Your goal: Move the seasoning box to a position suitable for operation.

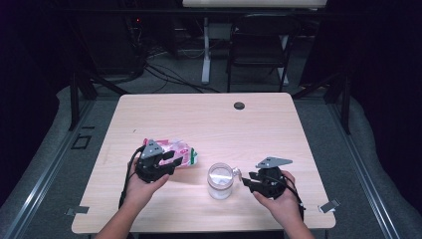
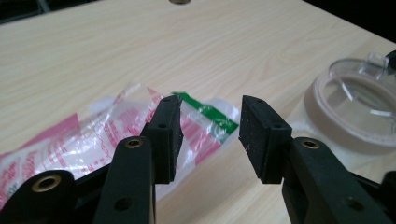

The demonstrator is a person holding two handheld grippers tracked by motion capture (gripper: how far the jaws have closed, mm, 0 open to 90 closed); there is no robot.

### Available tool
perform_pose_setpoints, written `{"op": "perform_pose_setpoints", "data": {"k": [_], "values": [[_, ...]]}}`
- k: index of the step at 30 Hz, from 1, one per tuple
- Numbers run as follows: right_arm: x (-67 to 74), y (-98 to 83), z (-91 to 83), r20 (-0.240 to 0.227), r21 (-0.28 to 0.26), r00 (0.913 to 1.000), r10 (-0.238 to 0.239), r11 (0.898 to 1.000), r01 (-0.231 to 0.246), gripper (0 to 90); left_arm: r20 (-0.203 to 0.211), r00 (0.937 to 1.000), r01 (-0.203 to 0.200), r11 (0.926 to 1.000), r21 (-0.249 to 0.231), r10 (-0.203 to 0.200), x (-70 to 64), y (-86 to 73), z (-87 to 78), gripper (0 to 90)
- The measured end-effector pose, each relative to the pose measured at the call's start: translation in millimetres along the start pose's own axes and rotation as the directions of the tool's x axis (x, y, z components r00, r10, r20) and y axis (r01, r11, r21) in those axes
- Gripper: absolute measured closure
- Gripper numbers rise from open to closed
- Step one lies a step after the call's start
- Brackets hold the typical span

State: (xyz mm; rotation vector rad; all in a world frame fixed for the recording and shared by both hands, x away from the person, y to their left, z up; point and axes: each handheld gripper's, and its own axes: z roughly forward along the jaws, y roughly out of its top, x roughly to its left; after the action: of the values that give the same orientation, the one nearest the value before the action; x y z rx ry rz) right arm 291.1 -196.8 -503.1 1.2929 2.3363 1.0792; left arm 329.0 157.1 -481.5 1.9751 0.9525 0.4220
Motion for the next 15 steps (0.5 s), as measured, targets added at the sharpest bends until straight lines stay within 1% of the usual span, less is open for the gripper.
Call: {"op": "perform_pose_setpoints", "data": {"k": [1, 2, 3, 4, 5, 6, 7, 8, 9, 10, 11, 12, 13, 14, 15], "values": [[-2.3, 7.0, -6.6, 0.005, -0.019, 1.0000, 0.006, 1.000, -0.006, 62.4, 0.017, 0.9998, 0.012, 0.9998, -0.015, -0.012, -4.1, 6.1, -1.4, 59.4], [-2.3, 7.0, -6.6, 0.005, -0.019, 1.0000, 0.006, 1.000, -0.006, 62.4, 0.017, 0.9998, 0.012, 0.9998, -0.015, -0.012, -4.1, 6.1, -1.4, 59.4], [-3.5, 14.6, -11.7, 0.018, -0.047, 0.9997, 0.018, 0.999, -0.017, 59.2, 0.031, 0.9994, 0.014, 0.9997, -0.018, -0.014, -8.5, 11.8, -1.2, 59.3], [-3.5, 14.6, -11.7, 0.018, -0.047, 0.9997, 0.018, 0.999, -0.017, 59.2, 0.031, 0.9994, 0.014, 0.9997, -0.018, -0.014, -8.5, 11.8, -1.2, 58.6], [-5.7, 23.0, -14.7, 0.017, -0.052, 0.9993, 0.035, 0.998, -0.034, 62.0, 0.048, 0.9987, 0.016, 0.9998, -0.008, -0.015, -13.1, 17.0, 1.0, 57.8], [-5.7, 23.0, -14.7, 0.017, -0.052, 0.9993, 0.035, 0.998, -0.034, 62.0, 0.048, 0.9987, 0.016, 0.9998, -0.008, -0.015, -13.1, 17.0, 1.0, 57.4], [-6.1, 32.0, -16.0, 0.002, -0.065, 0.9990, 0.044, 0.997, -0.044, 61.4, 0.068, 0.9977, 0.010, 0.9999, -0.011, -0.009, -17.3, 21.1, 3.8, 56.9], [-6.1, 32.0, -16.0, 0.002, -0.065, 0.9990, 0.044, 0.997, -0.044, 61.4, 0.068, 0.9977, 0.010, 0.9999, -0.011, -0.009, -17.3, 21.1, 3.8, 56.5], [-3.9, 41.3, -15.7, 0.008, -0.067, 0.9991, 0.041, 0.997, -0.040, 58.2, 0.101, 0.9948, 0.016, 0.9998, -0.014, -0.014, -21.4, 24.7, 6.3, 56.8], [-3.9, 41.3, -15.7, 0.008, -0.067, 0.9991, 0.041, 0.997, -0.040, 58.2, 0.101, 0.9948, 0.016, 0.9998, -0.014, -0.014, -21.4, 24.7, 6.3, 58.3], [-0.6, 49.8, -14.5, 0.020, -0.068, 0.9995, 0.023, 0.997, -0.022, 56.5, 0.117, 0.9930, 0.015, 0.9998, -0.014, -0.013, -26.3, 28.3, 8.1, 59.3], [-0.6, 49.8, -14.5, 0.020, -0.068, 0.9995, 0.023, 0.997, -0.022, 56.5, 0.117, 0.9930, 0.015, 0.9998, -0.014, -0.013, -26.3, 28.3, 8.1, 60.1], [2.8, 56.4, -12.9, 0.010, -0.073, 0.9996, 0.025, 0.997, -0.024, 57.5, 0.120, 0.9927, 0.011, 0.9998, -0.018, -0.009, -28.9, 29.9, 8.8, 60.9], [4.0, 59.0, -12.6, 0.006, -0.070, 0.9996, 0.027, 0.997, -0.026, 60.0, 0.131, 0.9913, 0.000, 0.9997, -0.025, 0.003, -33.8, 32.4, 9.1, 62.5], [5.2, 60.7, -12.0, -0.004, -0.071, 0.9992, 0.041, 0.997, -0.041, 61.6, 0.133, 0.9912, 0.006, 0.9993, -0.036, -0.001, -36.0, 33.0, 9.5, 63.3]]}}
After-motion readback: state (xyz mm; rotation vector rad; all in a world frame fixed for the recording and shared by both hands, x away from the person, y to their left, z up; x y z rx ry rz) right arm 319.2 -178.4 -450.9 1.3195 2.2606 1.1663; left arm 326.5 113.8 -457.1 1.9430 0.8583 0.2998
